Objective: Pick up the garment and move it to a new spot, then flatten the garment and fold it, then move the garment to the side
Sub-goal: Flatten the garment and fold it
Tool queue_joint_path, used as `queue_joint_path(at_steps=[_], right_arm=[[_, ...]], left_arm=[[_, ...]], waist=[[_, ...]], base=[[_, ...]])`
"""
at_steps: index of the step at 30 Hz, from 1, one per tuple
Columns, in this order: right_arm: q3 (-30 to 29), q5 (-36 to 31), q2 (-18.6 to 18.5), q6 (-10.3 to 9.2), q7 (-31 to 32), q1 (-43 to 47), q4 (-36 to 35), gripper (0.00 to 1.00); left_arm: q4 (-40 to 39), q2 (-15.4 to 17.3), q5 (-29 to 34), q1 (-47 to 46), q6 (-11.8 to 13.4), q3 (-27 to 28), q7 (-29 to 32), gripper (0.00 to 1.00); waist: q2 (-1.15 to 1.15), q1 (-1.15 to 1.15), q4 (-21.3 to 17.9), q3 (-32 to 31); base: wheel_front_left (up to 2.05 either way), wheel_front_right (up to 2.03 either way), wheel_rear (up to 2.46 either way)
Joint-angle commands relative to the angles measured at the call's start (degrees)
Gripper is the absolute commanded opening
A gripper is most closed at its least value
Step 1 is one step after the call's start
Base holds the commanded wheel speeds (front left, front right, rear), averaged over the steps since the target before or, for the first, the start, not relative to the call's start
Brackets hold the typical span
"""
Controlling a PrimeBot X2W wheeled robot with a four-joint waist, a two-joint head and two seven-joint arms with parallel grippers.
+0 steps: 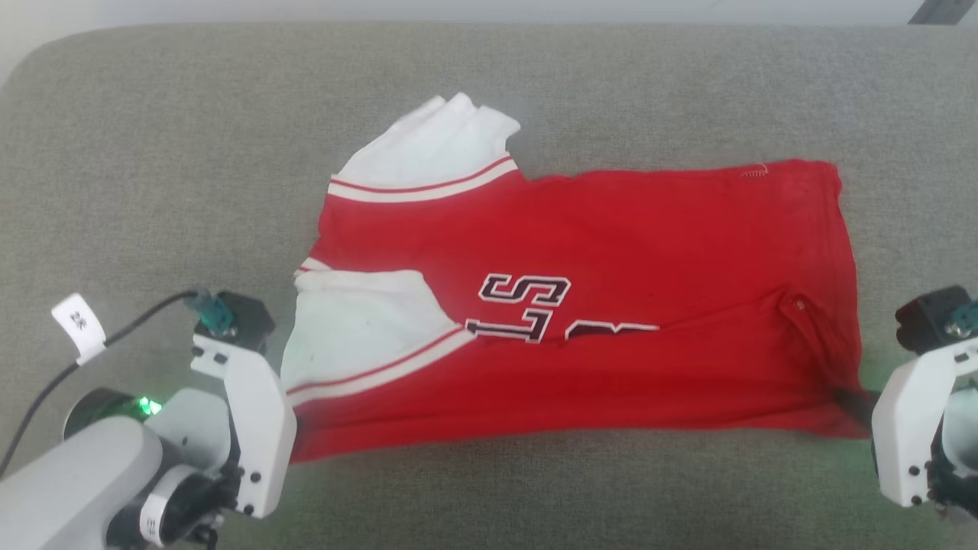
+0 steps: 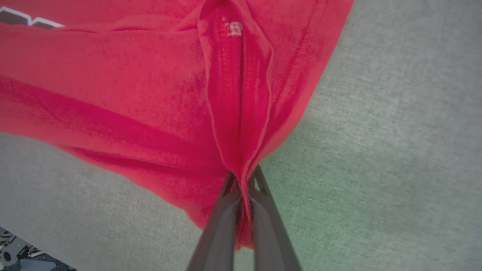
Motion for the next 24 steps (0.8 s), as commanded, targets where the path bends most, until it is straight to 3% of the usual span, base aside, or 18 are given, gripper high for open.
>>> queue_joint_path(at_steps=[1, 4, 5, 6, 7, 8, 9, 10, 11, 13, 14, 20, 24], right_arm=[[-0.97, -0.34, 0.73, -0.12, 0.37, 1.51, -0.29, 0.0], [-0.99, -0.6, 1.81, -0.11, 0.0, 2.31, 0.73, 0.0], [-0.69, -0.58, 2.35, -0.11, -0.12, 2.3, 1.29, 0.0], [-0.42, -0.39, 3.07, -0.11, 0.03, 2.2, 2.0, 0.0], [-0.08, -0.76, 3.24, -0.11, 0.22, 1.93, 2.65, 0.0], [0.29, -0.91, 3.51, -0.11, -0.02, 1.49, 3.19, 0.0], [0.4, -0.73, 4.01, -0.11, -0.66, 1.09, 3.56, 0.11], [0.4, -0.73, 4.01, -0.11, -0.66, 1.09, 3.56, 0.11], [0.6, -0.68, 4.08, -0.1, -0.93, 0.74, 3.9, 0.23], [1.27, -0.92, 3.64, -0.11, -1.46, -0.2, 4.56, 0.58], [1.24, -0.58, 3.63, -0.11, -2.02, -0.6, 4.7, 0.98], [0.78, -0.5, 2.77, -0.09, -4.93, -2.13, 2.78, 1.0], [-1.05, -1.83, 3.69, -0.09, -11.76, -4.17, 0.47, 1.0]], left_arm=[[-0.43, 0.88, -0.73, 1.66, 0.83, -0.15, -0.16, 0.0], [0.2, 0.35, -0.64, 2.3, 0.79, -0.37, -0.84, 0.04], [0.84, 0.01, -0.7, 2.52, 0.6, -0.5, -1.07, 0.15], [1.47, -0.42, -0.87, 2.7, 0.28, -0.59, -1.31, 0.4], [2.03, -0.84, -0.92, 2.69, -0.18, -0.66, -1.71, 0.74], [2.73, -1.24, -1.12, 2.64, -0.45, -0.65, -1.75, 0.99], [3.2, -1.53, -1.17, 2.49, -0.81, -0.72, -1.89, 1.0], [3.2, -1.53, -1.17, 2.49, -0.81, -0.72, -1.89, 1.0], [3.57, -1.71, -1.1, 2.09, -1.1, -0.75, -1.78, 1.0], [3.9, -1.57, -0.67, 1.0, -1.31, -0.48, -1.62, 1.0], [3.79, -1.22, -0.45, 0.53, -1.32, -0.32, -1.39, 1.0], [-0.68, 2.18, 0.58, -2.86, -0.27, 1.0, 1.22, 1.0], [-3.09, 4.06, 3.16, -7.03, -0.67, 2.3, 1.98, 1.0]], waist=[[0.0, 0.0, -0.08, 0.14], [0.0, 0.0, -0.31, 0.33], [0.0, 0.0, -0.42, 0.37], [0.0, 0.0, -0.6, 0.39], [0.0, 0.0, -0.73, 0.41], [0.0, 0.0, -0.9, 0.4], [0.0, 0.0, -1.05, 0.39], [0.0, 0.0, -1.05, 0.39], [0.0, 0.0, -1.2, 0.34], [0.0, 0.0, -1.53, 0.12], [0.0, 0.0, -1.72, -0.03], [0.0, 0.0, -3.08, -0.95], [0.0, 0.0, -4.77, -0.79]], base=[[0.0, 0.0, 0.0], [0.0, 0.0, 0.0], [0.0, 0.0, 0.0], [0.0, 0.0, 0.0], [0.0, 0.0, 0.0], [0.0, 0.0, 0.0], [0.0, 0.0, 0.0], [0.0, 0.0, 0.0], [0.0, 0.0, 0.0], [0.0, 0.0, 0.0], [0.0, 0.0, 0.0], [0.0, 0.0, 0.0], [0.0, 0.0, 0.0]])
